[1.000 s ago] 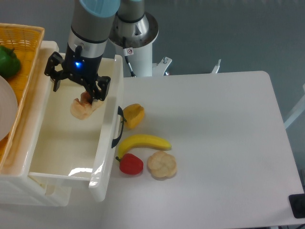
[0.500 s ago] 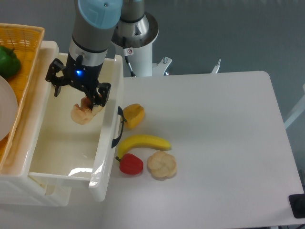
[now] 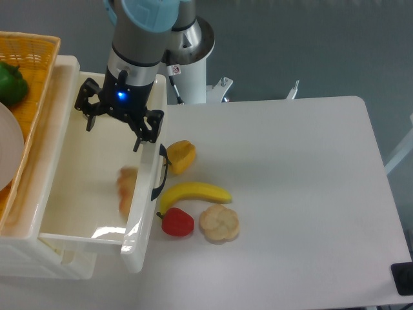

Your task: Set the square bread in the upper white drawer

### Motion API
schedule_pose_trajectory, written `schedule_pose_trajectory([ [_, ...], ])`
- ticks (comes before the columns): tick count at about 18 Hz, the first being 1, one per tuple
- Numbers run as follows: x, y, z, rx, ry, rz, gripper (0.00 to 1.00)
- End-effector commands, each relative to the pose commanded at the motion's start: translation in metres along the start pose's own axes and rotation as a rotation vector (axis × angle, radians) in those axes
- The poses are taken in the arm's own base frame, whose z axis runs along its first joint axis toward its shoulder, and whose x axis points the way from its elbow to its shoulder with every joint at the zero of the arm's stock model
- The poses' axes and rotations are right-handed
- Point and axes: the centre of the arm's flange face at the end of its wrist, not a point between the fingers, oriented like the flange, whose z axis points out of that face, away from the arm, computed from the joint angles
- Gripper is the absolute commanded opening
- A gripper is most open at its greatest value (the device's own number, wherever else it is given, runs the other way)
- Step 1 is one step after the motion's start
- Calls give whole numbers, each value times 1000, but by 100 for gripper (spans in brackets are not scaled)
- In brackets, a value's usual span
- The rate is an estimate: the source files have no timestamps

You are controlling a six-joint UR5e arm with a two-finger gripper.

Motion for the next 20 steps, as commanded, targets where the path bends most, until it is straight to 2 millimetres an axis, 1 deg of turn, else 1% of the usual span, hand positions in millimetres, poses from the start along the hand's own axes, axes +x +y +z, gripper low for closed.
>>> schedule_pose_trajectory([
  [3,1,3,-12,18,-13,-2,100],
  [4,-5,5,-19,29,-21,-13,100],
  [7,-35,12,-38,58,-50,-49,100],
  [10,-61,28,-58,69,-99,-3,100],
  [13,-83,39,-70,57,-146,39,100],
  [17,-117,59,-78,-27,-229,149,100],
  [18,-124,61,-75,-53,-240,168,100],
  [20,-135,65,-79,-76,-272,177,100],
])
